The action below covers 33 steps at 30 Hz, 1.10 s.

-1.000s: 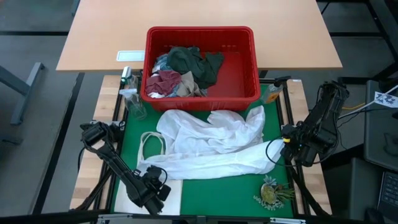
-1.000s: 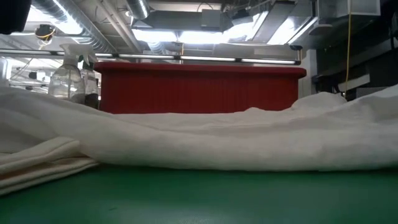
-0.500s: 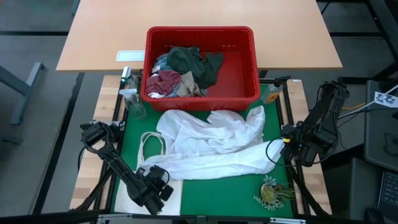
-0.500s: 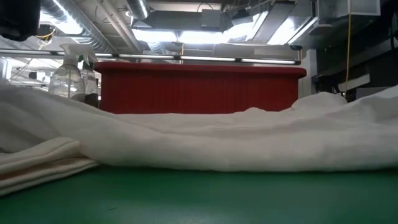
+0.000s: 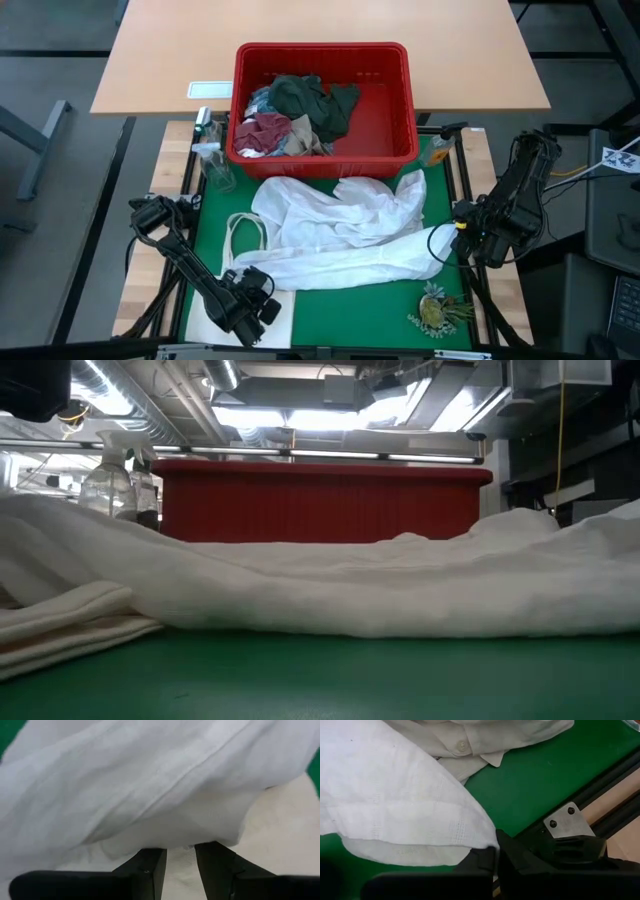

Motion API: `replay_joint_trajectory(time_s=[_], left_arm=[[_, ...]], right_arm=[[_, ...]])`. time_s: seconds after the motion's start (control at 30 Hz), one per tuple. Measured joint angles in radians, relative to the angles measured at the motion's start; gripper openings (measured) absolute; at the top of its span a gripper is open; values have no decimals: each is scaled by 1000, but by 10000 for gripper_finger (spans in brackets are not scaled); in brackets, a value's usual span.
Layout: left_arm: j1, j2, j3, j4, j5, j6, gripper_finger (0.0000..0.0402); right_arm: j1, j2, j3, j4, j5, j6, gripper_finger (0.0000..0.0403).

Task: Fold Laundry from Bin
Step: Fold the white polo shirt

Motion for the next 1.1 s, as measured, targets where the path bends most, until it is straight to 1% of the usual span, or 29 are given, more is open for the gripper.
replay_joint_trajectory(time_s=[0.27,0.4,0.47,0.67,0.77,0.9,1.1], left_arm=[[-12,-20,1,41,5,0,98],[-25,-59,1,36,69,-4,98],[-36,-76,1,35,74,-20,98],[-59,-87,-1,34,32,-102,98],[-59,-85,-22,41,24,-157,98],[-49,-84,-49,39,-12,-220,98],[-17,-84,-80,34,-14,-243,98]], right_arm=[[0,0,0,0,0,0,5],[0,0,0,0,0,0,5],[0,0,0,0,0,0,5],[0,0,0,0,0,0,5],[0,0,0,0,0,-3,5],[0,0,0,0,0,-3,5],[0,0,0,0,0,-3,5]])
